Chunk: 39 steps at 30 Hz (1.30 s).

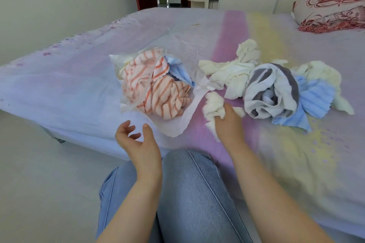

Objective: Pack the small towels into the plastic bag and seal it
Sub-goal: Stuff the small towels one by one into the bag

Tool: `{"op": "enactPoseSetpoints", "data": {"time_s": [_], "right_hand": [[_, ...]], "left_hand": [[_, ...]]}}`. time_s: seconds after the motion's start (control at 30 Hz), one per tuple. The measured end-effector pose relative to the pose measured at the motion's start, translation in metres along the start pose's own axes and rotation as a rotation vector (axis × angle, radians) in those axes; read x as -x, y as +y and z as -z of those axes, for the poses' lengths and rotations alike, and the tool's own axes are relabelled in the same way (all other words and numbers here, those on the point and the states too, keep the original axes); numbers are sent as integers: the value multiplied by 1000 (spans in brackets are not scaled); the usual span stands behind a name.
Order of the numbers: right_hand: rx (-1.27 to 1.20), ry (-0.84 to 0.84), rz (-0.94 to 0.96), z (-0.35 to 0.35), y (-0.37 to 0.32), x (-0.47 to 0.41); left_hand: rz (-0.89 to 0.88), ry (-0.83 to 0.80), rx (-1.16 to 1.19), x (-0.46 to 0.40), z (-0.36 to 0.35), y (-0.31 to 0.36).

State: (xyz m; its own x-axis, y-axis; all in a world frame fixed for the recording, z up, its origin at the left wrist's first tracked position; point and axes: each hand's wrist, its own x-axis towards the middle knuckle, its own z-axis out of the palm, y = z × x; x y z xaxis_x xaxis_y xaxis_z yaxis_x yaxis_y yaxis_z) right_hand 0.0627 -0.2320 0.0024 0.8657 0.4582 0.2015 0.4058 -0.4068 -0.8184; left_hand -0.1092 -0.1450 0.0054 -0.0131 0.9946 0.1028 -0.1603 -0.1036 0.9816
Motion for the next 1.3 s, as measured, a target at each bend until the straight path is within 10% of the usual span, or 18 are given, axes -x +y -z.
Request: {"op": "enactPoseSetpoints", "data": {"time_s": [0.2, 0.37, 0.53, 0.77, 0.97, 1.1, 1.3], "right_hand": [[-564, -312, 8, 4, -51, 72], [-550, -354, 283, 10, -44, 81], [-49, -573, 477, 2, -34, 89], [-312, -139, 418, -11, -64, 35], [114, -484, 363, -81, -96, -20], [607, -362, 454, -97, -84, -20], [172, -858, 15, -106, -109, -38]], "left_hand": [[432, -819, 174, 40, -5, 8], [368, -556, 13, 21, -3, 11], [692, -773, 107, 4, -1, 37], [345, -513, -378, -17, 11, 19], [301, -588, -591, -41, -12, -4], [195, -585, -717, -46, -12, -15], [162, -493, -618, -37, -8, -17]]}}
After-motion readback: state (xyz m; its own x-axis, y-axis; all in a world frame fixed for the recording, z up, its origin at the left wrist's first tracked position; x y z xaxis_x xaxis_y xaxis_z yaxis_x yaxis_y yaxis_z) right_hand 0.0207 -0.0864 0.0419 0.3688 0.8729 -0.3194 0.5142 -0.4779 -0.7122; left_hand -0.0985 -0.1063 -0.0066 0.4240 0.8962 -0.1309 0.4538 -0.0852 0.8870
